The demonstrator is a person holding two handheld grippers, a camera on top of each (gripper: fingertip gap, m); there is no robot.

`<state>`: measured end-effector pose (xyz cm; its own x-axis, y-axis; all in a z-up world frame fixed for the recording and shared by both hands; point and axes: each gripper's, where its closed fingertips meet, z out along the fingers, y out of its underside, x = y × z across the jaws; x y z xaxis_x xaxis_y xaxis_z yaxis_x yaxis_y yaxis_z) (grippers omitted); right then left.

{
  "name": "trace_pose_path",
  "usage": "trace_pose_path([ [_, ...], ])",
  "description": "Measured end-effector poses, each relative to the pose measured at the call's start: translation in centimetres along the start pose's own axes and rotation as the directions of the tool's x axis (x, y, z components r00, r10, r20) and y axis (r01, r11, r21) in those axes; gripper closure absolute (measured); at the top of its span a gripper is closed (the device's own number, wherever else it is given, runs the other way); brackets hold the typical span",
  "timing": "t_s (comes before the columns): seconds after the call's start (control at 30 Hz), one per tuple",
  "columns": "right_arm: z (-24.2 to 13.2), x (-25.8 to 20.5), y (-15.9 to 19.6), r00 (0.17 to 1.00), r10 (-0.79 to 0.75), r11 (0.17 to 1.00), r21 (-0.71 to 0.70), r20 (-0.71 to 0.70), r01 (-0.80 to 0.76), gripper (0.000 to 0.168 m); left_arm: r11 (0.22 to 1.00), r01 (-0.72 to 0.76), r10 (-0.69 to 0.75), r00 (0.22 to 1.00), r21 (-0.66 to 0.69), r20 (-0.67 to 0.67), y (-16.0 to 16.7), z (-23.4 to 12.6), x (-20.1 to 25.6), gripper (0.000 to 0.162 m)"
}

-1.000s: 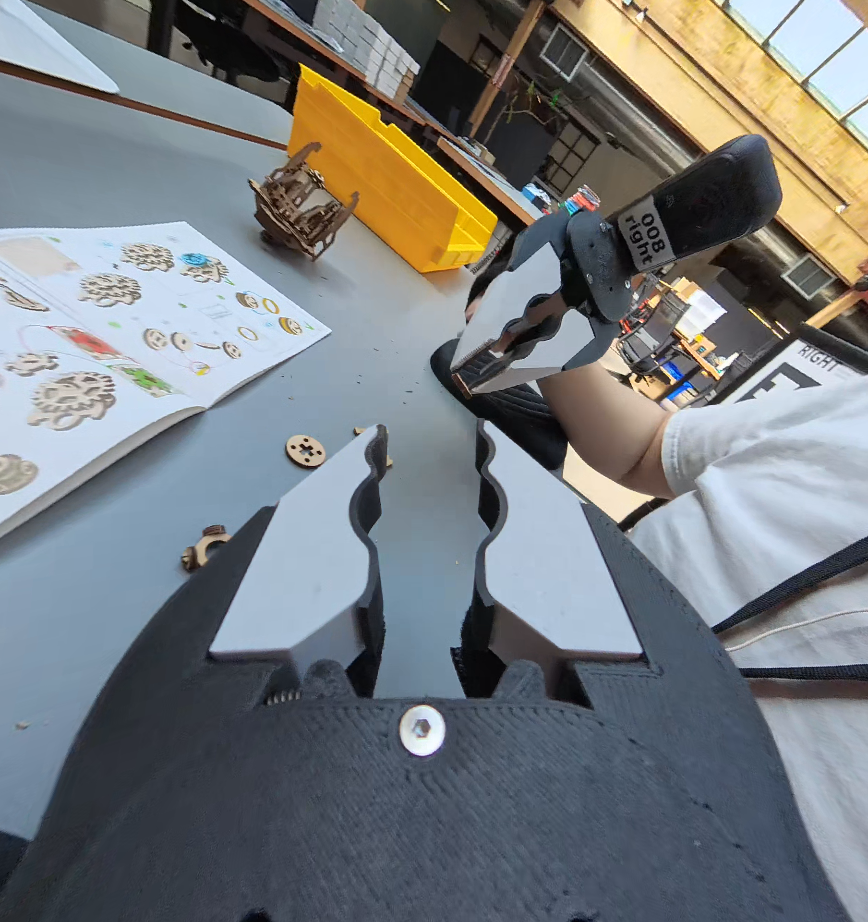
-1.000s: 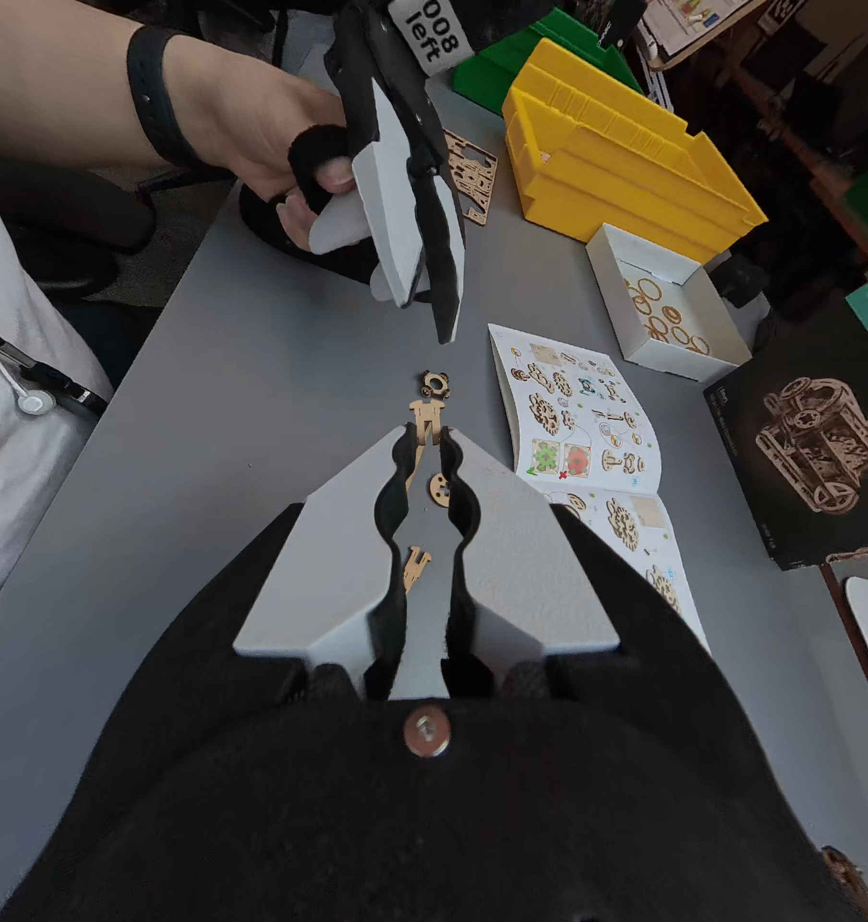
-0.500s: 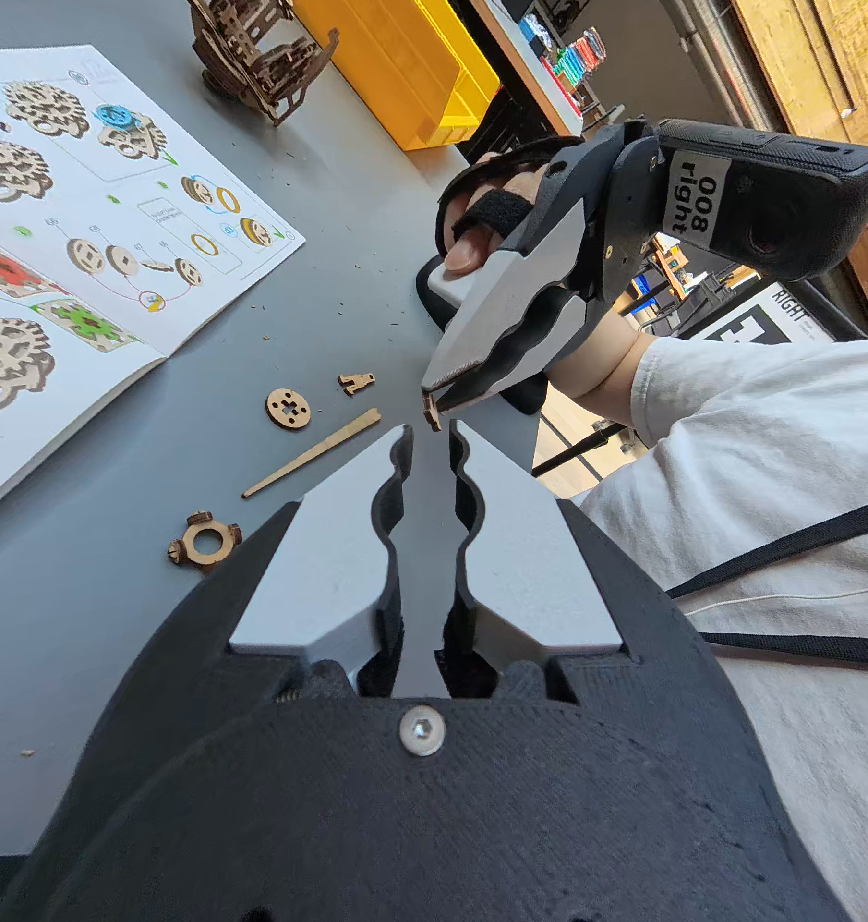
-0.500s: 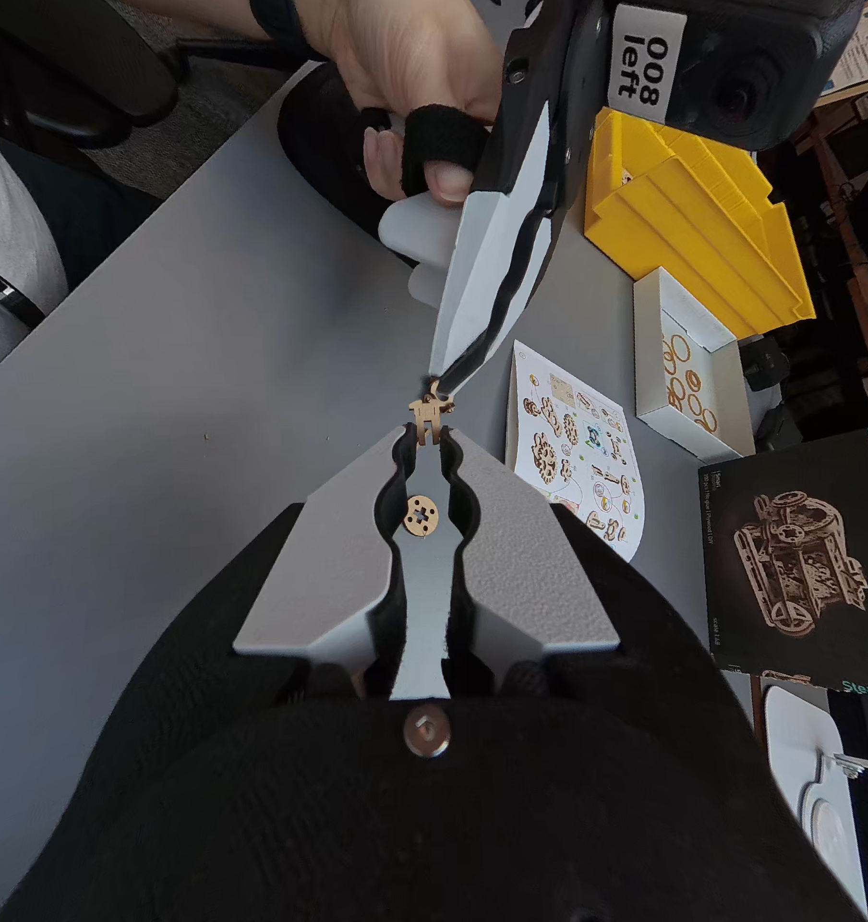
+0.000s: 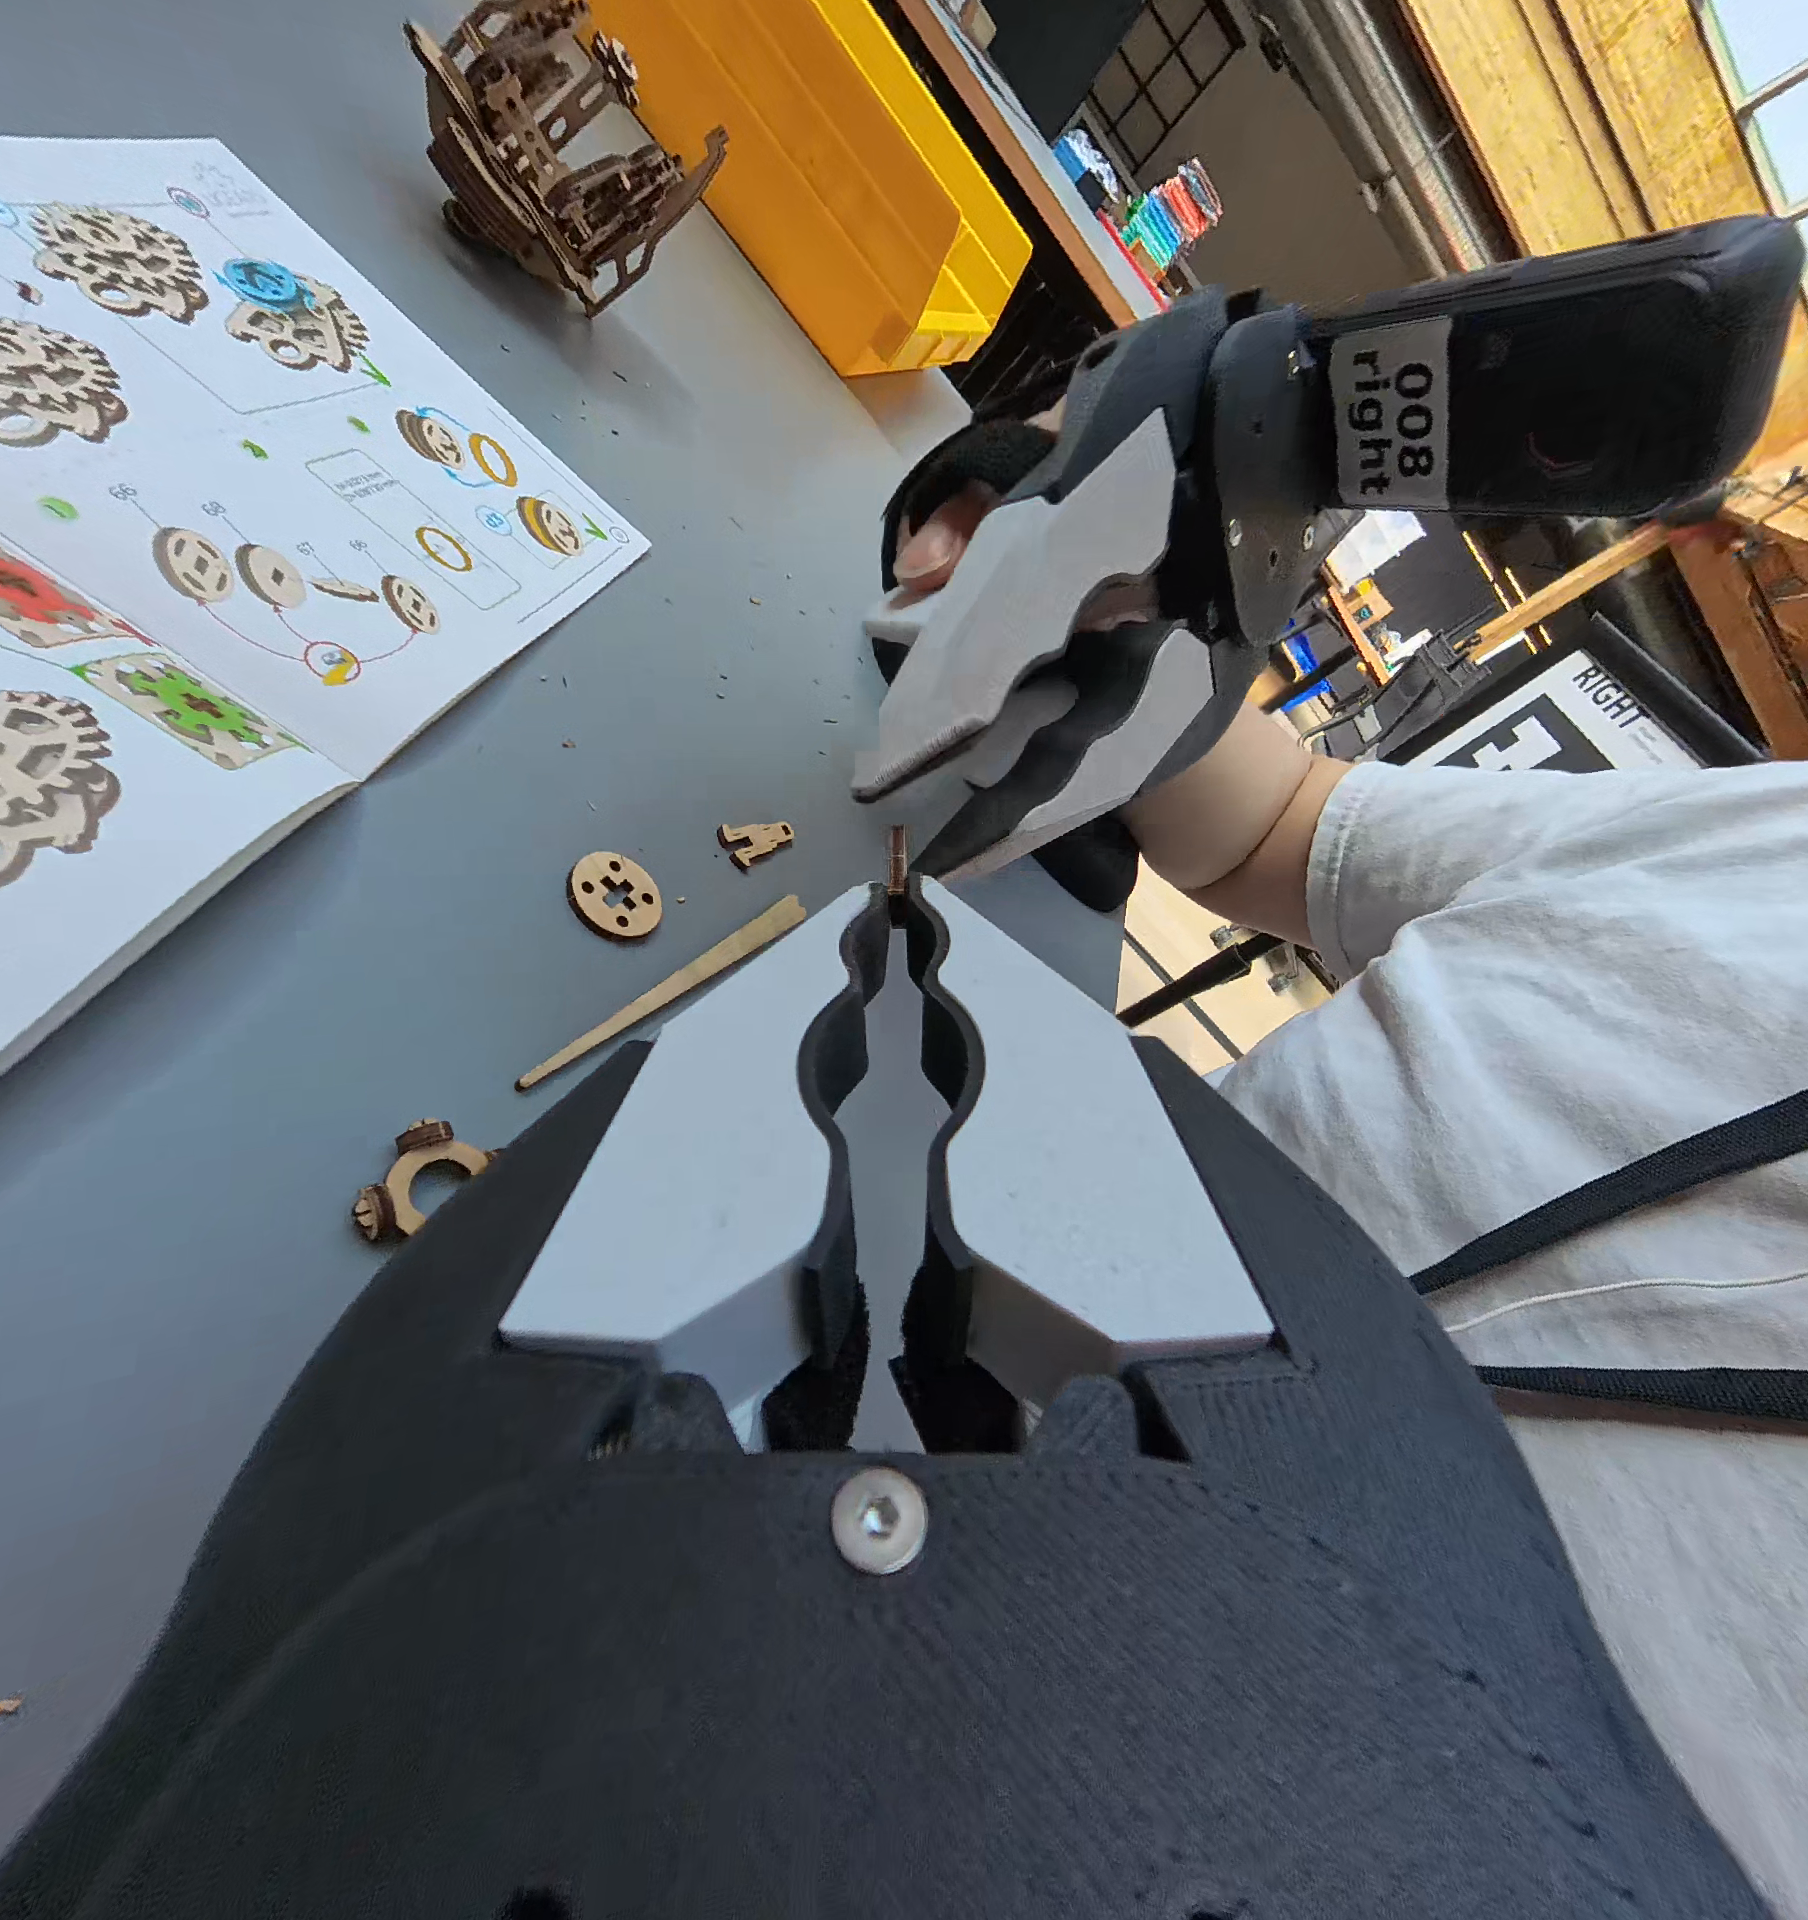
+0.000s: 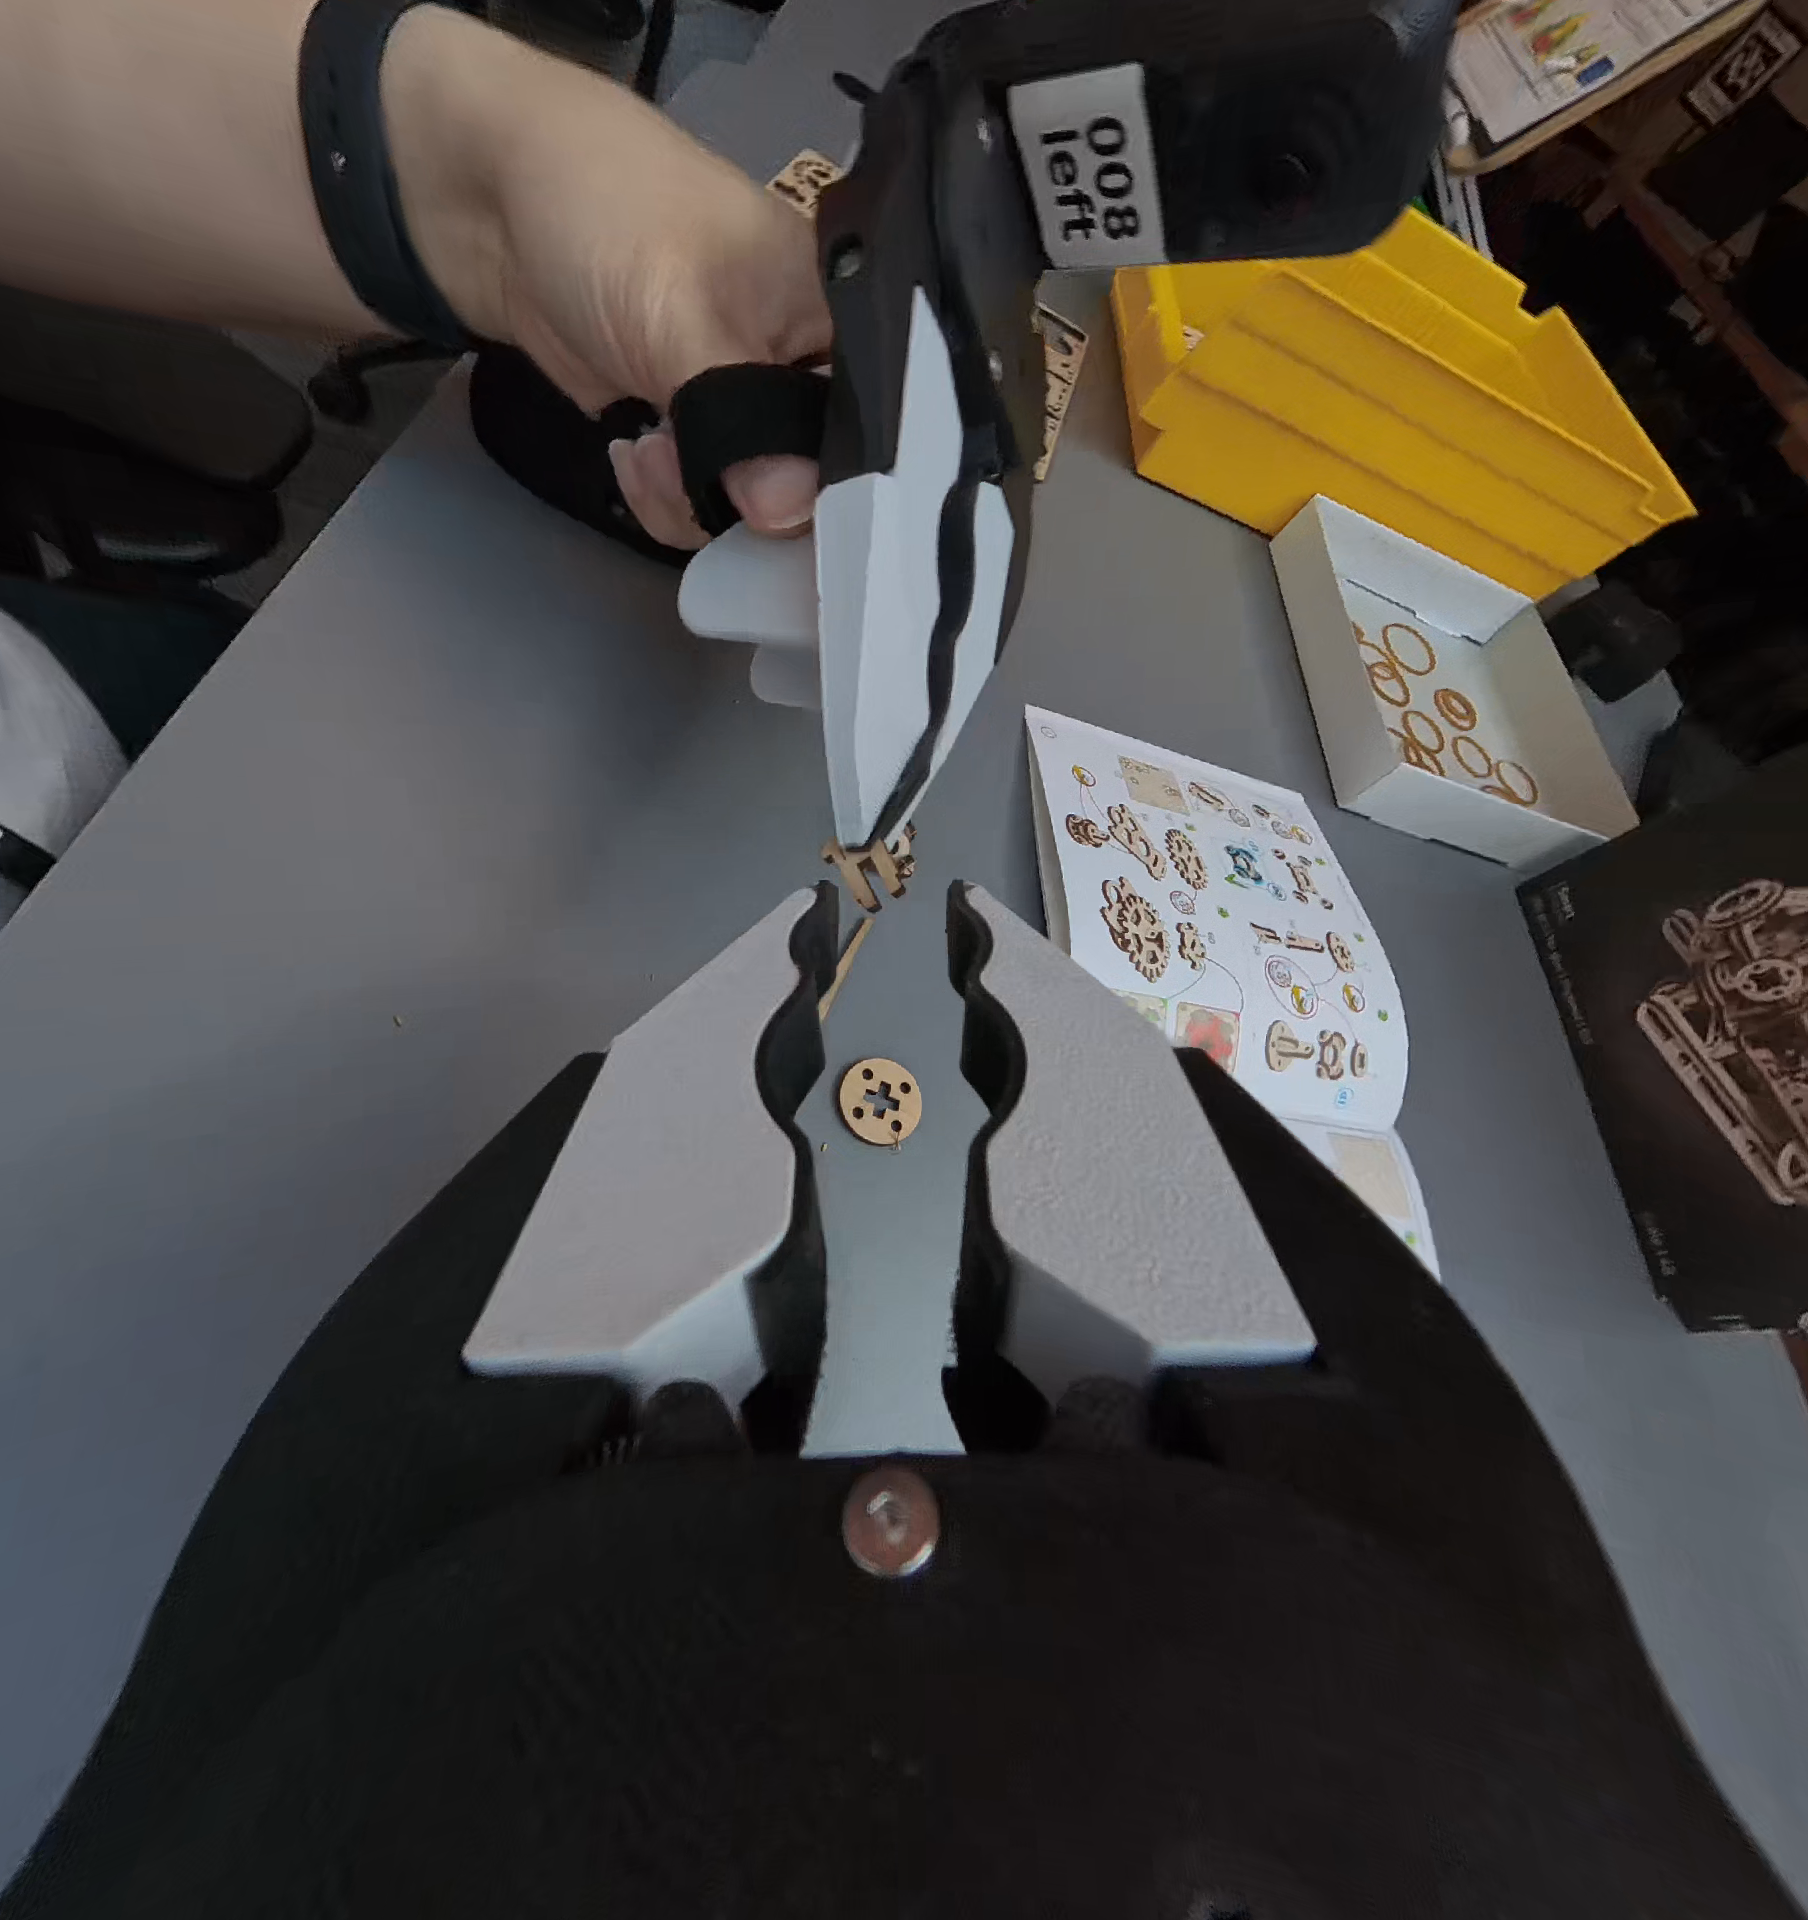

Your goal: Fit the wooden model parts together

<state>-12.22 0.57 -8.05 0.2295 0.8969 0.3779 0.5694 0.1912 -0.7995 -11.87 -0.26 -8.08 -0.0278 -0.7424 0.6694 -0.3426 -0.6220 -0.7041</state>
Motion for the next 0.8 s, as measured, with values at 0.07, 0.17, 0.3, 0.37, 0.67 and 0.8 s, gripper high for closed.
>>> trace_pose_path([
  [0.07, -0.4, 1.1, 0.0, 0.976, 0.217, 0.974, 0.072, 0.004, -0.217, 0.144, 0.992, -0.017, 0.016, 1.000, 0.124, 0.007, -1.2, -0.4, 0.1, 0.162],
  [0.17, -1.3, 2.1, -1.0, 0.788, 0.590, 0.760, 0.208, 0.176, -0.615, 0.144, 0.947, -0.031, 0.027, 1.000, 0.319, 0.016, -2.7, -1.1, 0.4, 0.162],
  [0.3, -2.6, 3.1, -2.1, 0.594, 0.717, 0.515, 0.297, 0.365, -0.804, 0.150, 0.888, -0.055, 0.044, 0.998, 0.457, 0.035, -3.2, -1.3, 0.6, 0.162],
  [0.37, -2.4, 3.0, -2.0, 0.573, 0.729, 0.504, 0.273, 0.374, -0.820, 0.150, 0.882, -0.061, 0.050, 0.998, 0.468, 0.035, -3.0, -1.0, 0.7, 0.162],
  [0.67, -2.0, 1.6, -2.6, 0.473, 0.719, 0.434, 0.202, 0.509, -0.878, 0.168, 0.853, -0.117, 0.123, 0.992, 0.509, 0.021, -3.5, -0.2, 2.0, 0.162],
  [0.8, -2.2, 1.5, -2.7, 0.474, 0.710, 0.441, 0.195, 0.521, -0.876, 0.168, 0.853, -0.140, 0.142, 0.989, 0.503, 0.035, -3.5, -0.1, 2.3, 0.162],
])
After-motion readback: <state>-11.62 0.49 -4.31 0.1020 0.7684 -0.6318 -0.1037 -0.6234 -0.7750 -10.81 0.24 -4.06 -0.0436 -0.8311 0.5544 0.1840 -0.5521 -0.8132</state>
